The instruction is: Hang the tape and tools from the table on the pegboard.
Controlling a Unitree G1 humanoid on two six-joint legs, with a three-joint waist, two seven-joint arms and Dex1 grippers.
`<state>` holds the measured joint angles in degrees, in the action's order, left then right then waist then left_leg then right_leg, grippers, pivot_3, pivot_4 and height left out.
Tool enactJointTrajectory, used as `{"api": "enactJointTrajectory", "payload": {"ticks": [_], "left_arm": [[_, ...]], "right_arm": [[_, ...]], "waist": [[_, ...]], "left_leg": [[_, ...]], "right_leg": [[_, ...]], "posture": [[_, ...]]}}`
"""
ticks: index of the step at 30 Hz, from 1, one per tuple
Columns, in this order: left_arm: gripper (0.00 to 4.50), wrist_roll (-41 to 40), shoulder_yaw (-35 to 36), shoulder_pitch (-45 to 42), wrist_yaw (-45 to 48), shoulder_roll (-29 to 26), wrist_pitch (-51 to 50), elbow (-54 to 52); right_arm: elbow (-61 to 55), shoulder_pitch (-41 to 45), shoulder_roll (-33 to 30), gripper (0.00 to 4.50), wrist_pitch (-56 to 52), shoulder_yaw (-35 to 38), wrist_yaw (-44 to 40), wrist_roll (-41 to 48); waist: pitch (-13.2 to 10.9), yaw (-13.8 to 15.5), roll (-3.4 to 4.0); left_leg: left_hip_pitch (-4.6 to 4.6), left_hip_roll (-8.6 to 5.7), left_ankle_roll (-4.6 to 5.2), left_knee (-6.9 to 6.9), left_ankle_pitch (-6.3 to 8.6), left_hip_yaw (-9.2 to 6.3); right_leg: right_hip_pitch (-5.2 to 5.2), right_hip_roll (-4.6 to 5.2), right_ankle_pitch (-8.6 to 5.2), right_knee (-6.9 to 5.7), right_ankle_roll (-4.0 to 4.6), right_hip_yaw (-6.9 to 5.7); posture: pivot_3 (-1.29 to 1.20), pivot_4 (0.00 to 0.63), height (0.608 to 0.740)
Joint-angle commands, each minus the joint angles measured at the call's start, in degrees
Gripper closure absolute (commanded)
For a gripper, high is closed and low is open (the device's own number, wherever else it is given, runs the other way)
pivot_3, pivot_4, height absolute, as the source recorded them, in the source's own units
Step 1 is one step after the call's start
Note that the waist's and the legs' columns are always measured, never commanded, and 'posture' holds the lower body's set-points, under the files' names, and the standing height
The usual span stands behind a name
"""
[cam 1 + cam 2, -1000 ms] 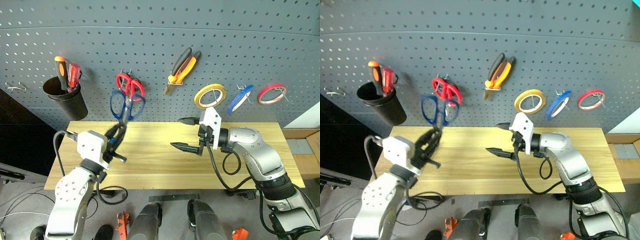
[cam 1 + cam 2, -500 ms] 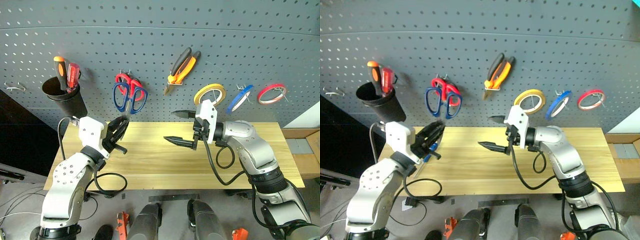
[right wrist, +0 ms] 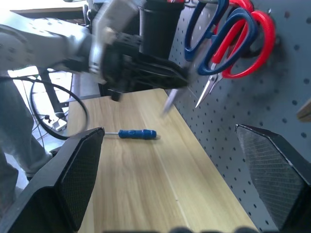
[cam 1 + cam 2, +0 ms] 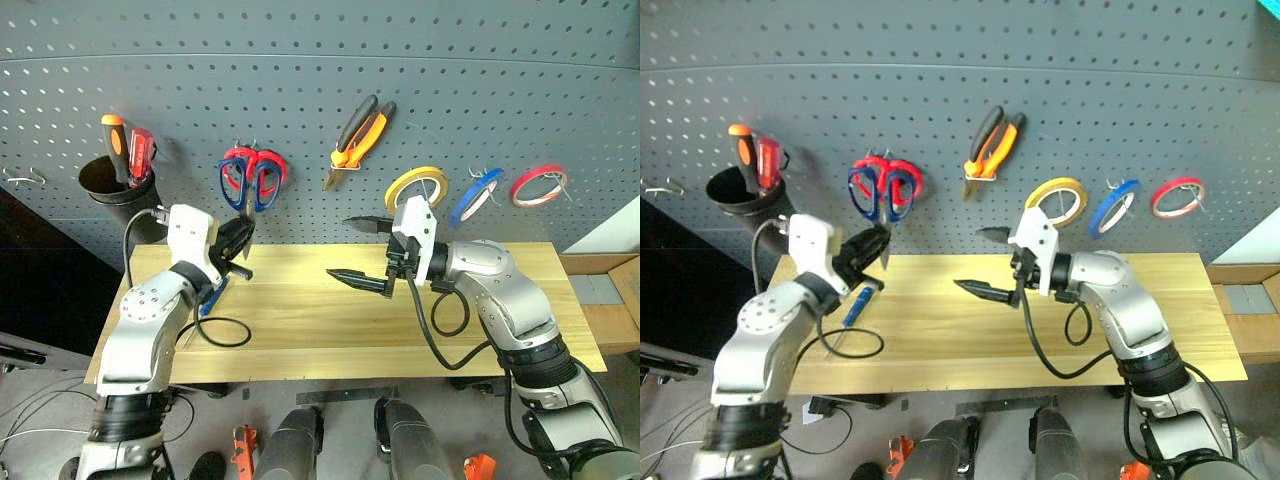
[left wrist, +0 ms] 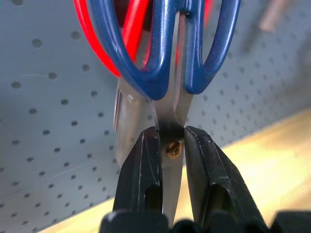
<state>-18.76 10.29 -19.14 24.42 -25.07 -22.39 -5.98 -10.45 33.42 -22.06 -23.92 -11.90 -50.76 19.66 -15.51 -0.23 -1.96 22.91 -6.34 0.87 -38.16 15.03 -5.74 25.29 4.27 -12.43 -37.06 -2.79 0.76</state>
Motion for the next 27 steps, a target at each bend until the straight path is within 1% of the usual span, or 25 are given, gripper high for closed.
{"api": "enactJointTrajectory", "payload": {"ticks": [1, 2, 6, 7, 9, 13, 15, 16, 18, 21, 25, 27], "left_arm": [[3.4, -6.21, 4.17, -1.37, 2.02, -0.07, -3.4, 0.64], [3.19, -5.61, 3.99, -0.89, 1.99, -0.71, -3.63, 0.76], [1.82, -3.27, 4.42, 2.49, 0.97, -2.06, -2.44, 0.09], [1.42, -3.03, 5.07, 3.88, 0.55, -2.31, -2.09, -0.6], [0.8, -3.75, 7.02, 6.45, 0.05, -2.64, -2.38, -2.07], [0.8, -4.94, 10.66, 12.66, -1.96, -3.87, -7.93, -3.53], [0.8, -4.03, 10.43, 14.92, -2.41, -5.62, -11.77, -3.8], [0.8, -3.43, 10.43, 15.15, -3.1, -6.65, -13.86, -3.05], [0.8, -2.81, 10.46, 14.29, -3.88, -8.18, -16.06, -1.22], [0.8, -1.26, 8.38, 11.38, -3.63, -10.93, -19.13, 2.18], [0.8, -0.05, 4.96, 5.97, -0.85, -13.97, -21.21, 7.48], [0.8, 0.37, 4.05, 4.24, -0.26, -14.63, -22.33, 9.3]], "right_arm": [[-2.74, 2.67, 1.8, 0.0, -1.49, 4.46, 2.37, 4.04], [-2.82, 2.89, 1.88, 0.0, -1.69, 4.74, 2.55, 4.32], [-3.18, 2.55, 1.37, 0.0, -2.01, 4.26, 2.16, 4.27], [-3.33, 2.24, 0.99, 0.0, -2.04, 3.92, 1.75, 4.22], [-3.55, 1.64, 0.31, 0.0, -2.19, 3.38, 0.89, 4.3], [-3.57, 0.08, -1.29, 0.0, -2.61, 0.97, -1.65, 4.02], [-1.84, -0.27, -1.41, 0.0, -3.03, -3.25, -0.3, -0.18], [0.53, -0.06, 0.1, 0.0, -2.94, -5.66, 3.03, -3.76], [3.91, -0.09, 3.32, 0.0, -2.35, -8.62, 8.14, -8.57], [5.43, -0.98, 5.83, 0.0, -1.84, -10.67, 10.1, -11.2], [5.6, -1.39, 9.41, 0.0, -2.39, -10.12, 13.21, -12.08], [5.52, -1.49, 10.0, 0.0, -2.34, -9.78, 13.85, -12.32]], "waist": [[0.0, -0.35, 0.0], [0.0, -0.48, 0.0], [0.09, -0.61, -0.02], [0.12, -0.61, -0.01], [0.19, -0.54, -0.03], [0.23, -0.5, -0.03], [0.3, -0.36, -0.06], [0.34, -0.33, -0.08], [0.38, -0.05, -0.11], [0.38, 0.46, -0.12], [0.38, 0.87, -0.12], [0.38, 0.78, -0.12]], "left_leg": [[0.0, 0.01, 0.0, 0.0, 0.0, 0.0], [0.0, 0.02, 0.0, 0.01, 0.0, 0.01], [0.0, 0.01, -0.01, 0.02, 0.0, 0.01], [0.01, 0.01, -0.01, 0.02, 0.01, 0.01], [0.0, 0.01, -0.01, 0.03, 0.01, 0.01], [0.0, 0.02, -0.01, 0.04, 0.01, 0.0], [-0.02, 0.02, -0.01, 0.04, 0.01, 0.0], [-0.03, 0.02, -0.01, 0.04, 0.01, 0.0], [-0.06, 0.01, -0.01, 0.03, 0.01, -0.01], [-0.05, 0.01, -0.02, 0.03, 0.01, -0.05], [-0.02, -0.06, -0.02, 0.01, 0.01, -0.12], [-0.04, -0.06, -0.02, 0.01, 0.01, -0.11]], "right_leg": [[0.02, -0.01, 0.0, -0.02, 0.0, 0.0], [0.05, -0.01, 0.0, -0.05, 0.0, 0.01], [0.05, -0.01, 0.0, -0.01, 0.0, 0.02], [0.05, -0.01, 0.0, 0.0, 0.0, 0.01], [0.05, -0.01, 0.0, 0.0, 0.0, 0.02], [0.05, -0.01, 0.0, -0.02, 0.0, 0.03], [0.04, -0.01, 0.0, -0.03, 0.0, 0.04], [0.03, -0.01, 0.0, -0.04, 0.0, 0.04], [0.02, -0.01, 0.0, -0.08, 0.0, 0.04], [0.03, -0.01, 0.01, -0.12, 0.02, 0.02], [0.04, 0.0, 0.01, -0.04, 0.02, -0.03], [0.03, 0.0, 0.01, -0.02, 0.02, -0.03]], "posture": [[0.02, 0.214, 0.74], [0.02, 0.214, 0.74], [0.02, 0.203, 0.74], [0.02, 0.201, 0.74], [0.03, 0.198, 0.74], [0.05, 0.208, 0.74], [0.06, 0.218, 0.74], [0.06, 0.223, 0.74], [0.07, 0.228, 0.74], [0.08, 0.241, 0.74], [0.08, 0.255, 0.74], [0.08, 0.264, 0.74]]}}
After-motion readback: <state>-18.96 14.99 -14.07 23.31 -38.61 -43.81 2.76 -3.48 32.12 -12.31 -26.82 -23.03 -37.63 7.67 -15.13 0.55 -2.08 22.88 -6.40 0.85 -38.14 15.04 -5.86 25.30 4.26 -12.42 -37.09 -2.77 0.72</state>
